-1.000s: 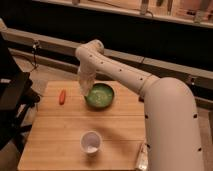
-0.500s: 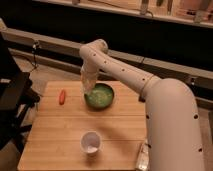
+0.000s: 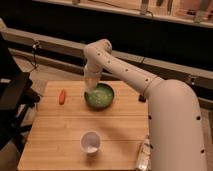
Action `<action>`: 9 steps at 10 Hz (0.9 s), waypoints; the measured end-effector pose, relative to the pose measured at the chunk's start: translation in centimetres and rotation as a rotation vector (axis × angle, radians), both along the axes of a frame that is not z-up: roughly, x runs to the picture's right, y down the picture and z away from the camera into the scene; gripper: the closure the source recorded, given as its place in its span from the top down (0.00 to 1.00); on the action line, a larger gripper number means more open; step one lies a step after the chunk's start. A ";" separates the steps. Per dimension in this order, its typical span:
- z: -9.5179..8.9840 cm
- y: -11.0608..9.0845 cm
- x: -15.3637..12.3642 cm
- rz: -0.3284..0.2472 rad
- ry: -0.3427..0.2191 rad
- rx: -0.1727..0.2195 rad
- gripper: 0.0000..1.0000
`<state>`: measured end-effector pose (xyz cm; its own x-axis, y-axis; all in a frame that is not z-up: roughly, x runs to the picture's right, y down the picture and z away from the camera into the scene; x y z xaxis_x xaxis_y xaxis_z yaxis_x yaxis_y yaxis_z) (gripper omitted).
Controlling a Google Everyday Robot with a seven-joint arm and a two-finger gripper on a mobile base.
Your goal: Place the white sponge in the ceramic bowl
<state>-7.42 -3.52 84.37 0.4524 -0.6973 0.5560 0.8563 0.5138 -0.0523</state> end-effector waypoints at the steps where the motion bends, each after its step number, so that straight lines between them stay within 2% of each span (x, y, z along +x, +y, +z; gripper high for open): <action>1: 0.0 0.1 -0.1 0.009 0.000 -0.001 0.01; 9: -0.1 0.2 0.9 0.089 0.023 -0.007 0.01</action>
<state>-6.56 -3.29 84.31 0.5254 -0.6499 0.5492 0.8056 0.5876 -0.0753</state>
